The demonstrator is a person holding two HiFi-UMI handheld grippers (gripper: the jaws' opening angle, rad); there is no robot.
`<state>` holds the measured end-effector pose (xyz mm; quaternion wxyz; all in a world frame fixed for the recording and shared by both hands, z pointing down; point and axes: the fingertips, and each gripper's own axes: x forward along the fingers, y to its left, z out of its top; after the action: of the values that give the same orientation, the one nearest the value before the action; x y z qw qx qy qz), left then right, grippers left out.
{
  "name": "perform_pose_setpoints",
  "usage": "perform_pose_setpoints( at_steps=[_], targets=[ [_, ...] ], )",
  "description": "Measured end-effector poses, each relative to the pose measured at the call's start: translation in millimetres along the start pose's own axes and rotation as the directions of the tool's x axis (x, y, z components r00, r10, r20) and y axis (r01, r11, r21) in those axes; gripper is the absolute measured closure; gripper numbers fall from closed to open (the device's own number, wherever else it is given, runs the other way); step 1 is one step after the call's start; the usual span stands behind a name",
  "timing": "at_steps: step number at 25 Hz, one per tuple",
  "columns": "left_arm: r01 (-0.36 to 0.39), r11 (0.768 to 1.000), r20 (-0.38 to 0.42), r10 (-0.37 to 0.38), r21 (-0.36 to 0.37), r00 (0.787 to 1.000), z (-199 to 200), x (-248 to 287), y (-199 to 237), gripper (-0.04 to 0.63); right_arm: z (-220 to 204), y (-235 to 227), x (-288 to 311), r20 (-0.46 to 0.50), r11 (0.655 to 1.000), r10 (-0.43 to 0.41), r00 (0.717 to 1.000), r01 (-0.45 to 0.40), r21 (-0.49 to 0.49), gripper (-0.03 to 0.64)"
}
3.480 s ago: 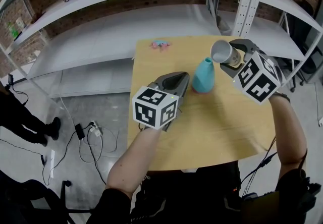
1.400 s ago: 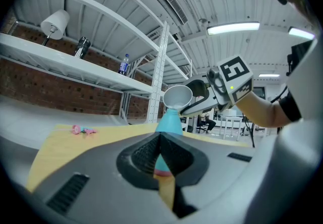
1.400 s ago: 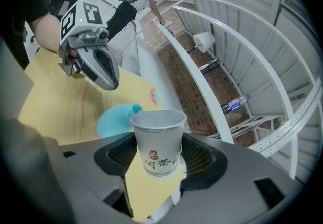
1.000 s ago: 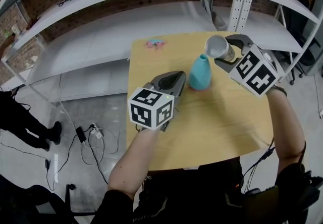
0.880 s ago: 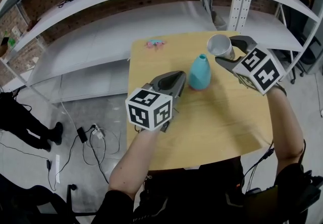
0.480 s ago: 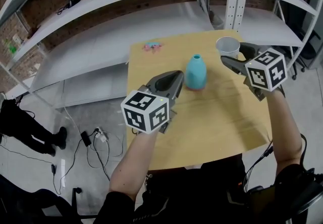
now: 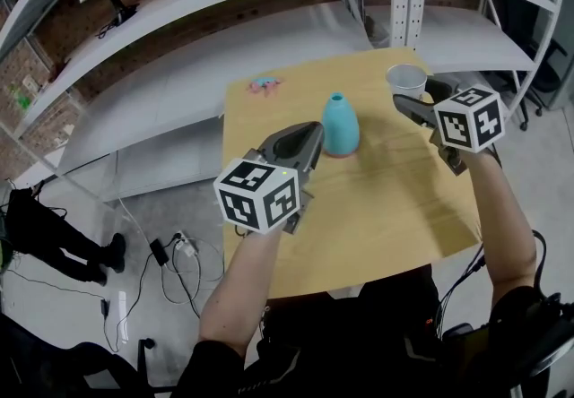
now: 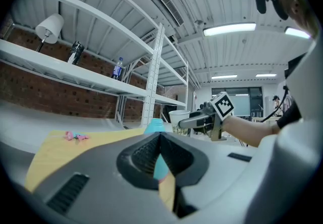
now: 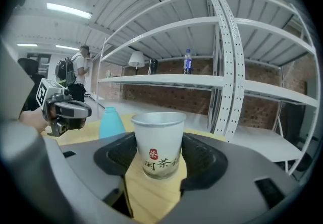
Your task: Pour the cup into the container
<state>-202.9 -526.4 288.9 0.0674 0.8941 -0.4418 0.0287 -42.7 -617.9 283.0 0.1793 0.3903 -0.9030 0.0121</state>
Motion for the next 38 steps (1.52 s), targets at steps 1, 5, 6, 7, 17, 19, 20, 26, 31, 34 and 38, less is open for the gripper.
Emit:
perform_pose_setpoints(
  at_steps=[1, 5, 6, 7, 17, 19, 20, 26, 31, 34, 38],
  targets=[
    [0.000, 1.000, -0.002, 0.000, -0.001, 1.000, -0.6, 0.7, -1.0, 0.595, -4.1, -3.9, 1.1, 0.000, 1.000, -0.007, 1.000, 0.007, 0.013, 0.334],
    [0.000, 1.000, 0.003, 0.000, -0.014, 1.000, -0.5, 4.8, -5.0, 0.595, -20.9, -17.4, 5.6, -0.009, 0.998, -0.039, 0.999, 0.039, 0.045, 0.334],
    [-0.001, 1.000, 0.000, 0.001, -0.012, 1.000, -1.1, 5.7, -5.5, 0.595, -25.3, -19.1, 7.4, -0.015, 0.998, -0.042, 0.999, 0.043, 0.056, 0.334],
    [-0.003, 1.000, -0.005, 0.002, -0.009, 1.000, -2.5, 6.5, -5.6, 0.595, -29.6, -20.6, 9.4, -0.020, 0.997, -0.044, 0.999, 0.045, 0.069, 0.334],
    [-0.005, 1.000, -0.020, 0.005, -0.015, 1.000, -12.4, 5.4, -4.7, 0.595, -62.6, -29.1, 25.6, -0.061, 0.990, -0.079, 0.995, 0.086, 0.113, 0.334],
    [-0.005, 1.000, -0.020, 0.005, -0.012, 1.000, -13.7, 4.3, -5.4, 0.595, -68.5, -29.2, 26.1, -0.068, 0.990, -0.079, 0.995, 0.087, 0.112, 0.334],
    [-0.006, 1.000, -0.021, 0.005, -0.011, 1.000, -13.8, 3.7, -5.6, 0.595, -70.4, -29.2, 25.6, -0.068, 0.990, -0.078, 0.995, 0.085, 0.114, 0.334],
    [-0.010, 1.000, -0.027, 0.010, 0.002, 1.000, -16.4, 3.1, -5.4, 0.595, -76.4, -26.4, 19.0, -0.089, 0.990, -0.041, 0.995, 0.052, 0.131, 0.331],
    [-0.011, 1.000, -0.031, 0.011, 0.007, 0.999, -17.5, 3.1, -5.5, 0.595, -79.1, -25.2, 17.1, -0.104, 0.993, -0.041, 0.994, 0.053, 0.110, 0.330],
    [-0.011, 1.000, -0.037, 0.012, 0.026, 0.999, -18.4, 1.2, -6.7, 0.595, -76.8, -24.4, 14.8, -0.090, 0.994, -0.036, 0.995, 0.044, 0.096, 0.293],
    [-0.012, 1.000, -0.034, 0.012, 0.012, 0.999, -19.7, -2.2, -7.4, 0.595, -70.8, -25.1, 4.8, -0.060, 0.994, -0.040, 0.997, 0.046, 0.102, 0.275]
  ],
)
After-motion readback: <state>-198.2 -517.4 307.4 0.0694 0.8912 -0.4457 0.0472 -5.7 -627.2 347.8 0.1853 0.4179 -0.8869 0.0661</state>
